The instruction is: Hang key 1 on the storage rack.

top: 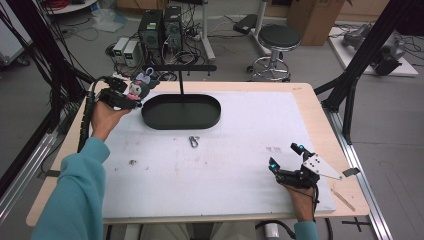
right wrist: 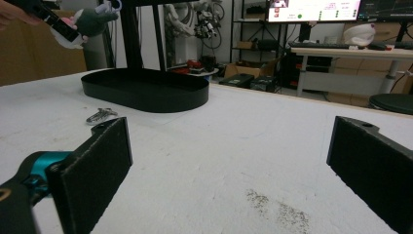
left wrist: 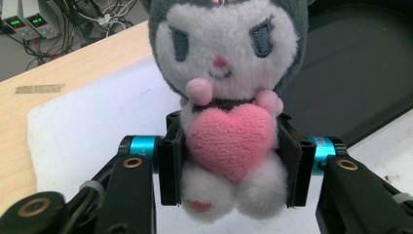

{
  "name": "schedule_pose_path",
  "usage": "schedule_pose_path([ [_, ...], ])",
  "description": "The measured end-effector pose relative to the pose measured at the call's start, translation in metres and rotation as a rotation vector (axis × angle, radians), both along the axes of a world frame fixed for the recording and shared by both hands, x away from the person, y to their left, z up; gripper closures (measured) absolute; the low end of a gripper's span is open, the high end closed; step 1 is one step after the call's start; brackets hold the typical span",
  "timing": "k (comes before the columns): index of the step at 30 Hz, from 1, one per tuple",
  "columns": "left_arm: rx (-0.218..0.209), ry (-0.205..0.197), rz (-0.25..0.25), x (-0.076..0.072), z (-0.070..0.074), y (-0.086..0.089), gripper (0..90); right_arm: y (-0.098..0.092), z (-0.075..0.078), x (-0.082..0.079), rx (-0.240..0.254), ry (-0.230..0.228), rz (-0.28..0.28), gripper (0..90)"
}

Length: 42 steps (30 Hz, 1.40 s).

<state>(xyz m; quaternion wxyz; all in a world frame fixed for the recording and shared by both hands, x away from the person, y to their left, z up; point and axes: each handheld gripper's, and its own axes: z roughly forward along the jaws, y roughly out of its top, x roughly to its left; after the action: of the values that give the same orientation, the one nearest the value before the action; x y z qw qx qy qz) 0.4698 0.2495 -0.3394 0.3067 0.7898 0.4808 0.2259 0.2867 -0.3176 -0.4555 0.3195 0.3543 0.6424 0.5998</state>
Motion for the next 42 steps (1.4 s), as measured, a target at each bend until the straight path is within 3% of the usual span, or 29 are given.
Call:
schedule_pose_path([
  [12,-0.021,0.012,0.013,0.007,-0.009,0.000,50.4,0.000,0.000,0.000,0.001,0.001,-0.001,1.9],
  [16,-0.031,0.009,-0.020,0.007,-0.010,0.001,46.6,0.000,0.000,0.000,-0.002,0.000,-0.002,1.9],
  [17,-0.018,-0.006,-0.023,0.006,-0.009,0.001,39.6,0.000,0.000,0.000,-0.001,0.001,-0.002,1.9],
  [18,0.003,-0.019,-0.018,0.006,-0.009,0.000,39.6,0.000,0.000,0.000,-0.001,0.001,-0.002,1.9],
  [20,0.052,-0.032,0.007,0.005,-0.009,-0.001,22.5,0.000,0.000,0.000,0.000,0.001,-0.002,1.9],
  [21,0.032,-0.028,-0.002,0.006,-0.009,0.000,12.2,0.000,0.000,0.000,-0.002,0.001,-0.002,1.9],
  [22,0.003,-0.021,0.000,0.006,-0.009,0.001,12.2,0.000,0.000,0.000,-0.001,0.001,-0.002,1.9],
  [23,-0.020,-0.019,0.010,0.006,-0.009,0.003,1.7,0.000,0.000,0.000,-0.002,0.000,-0.002,1.9],
  [27,-0.064,-0.089,-0.032,-0.002,-0.007,0.007,1.7,0.000,0.000,0.000,-0.001,0.002,-0.002,1.9],
  [30,-0.070,-0.109,-0.070,-0.009,-0.002,0.007,1.7,0.000,0.000,0.000,0.000,0.001,-0.004,1.9],
  [33,-0.103,-0.169,-0.096,-0.020,0.003,0.006,1.7,0.000,0.000,0.000,-0.001,0.001,-0.004,1.9],
  [35,-0.124,-0.222,-0.127,-0.032,0.004,0.006,1.7,0.000,0.000,0.000,-0.004,-0.003,-0.002,1.9],
  [37,-0.136,-0.240,-0.150,-0.040,0.005,0.006,1.7,0.000,0.000,0.000,-0.012,-0.005,-0.003,1.9],
  [42,-0.202,-0.342,-0.211,-0.072,0.010,0.005,1.7,0.001,0.000,0.000,-0.013,-0.002,-0.004,1.9],
])
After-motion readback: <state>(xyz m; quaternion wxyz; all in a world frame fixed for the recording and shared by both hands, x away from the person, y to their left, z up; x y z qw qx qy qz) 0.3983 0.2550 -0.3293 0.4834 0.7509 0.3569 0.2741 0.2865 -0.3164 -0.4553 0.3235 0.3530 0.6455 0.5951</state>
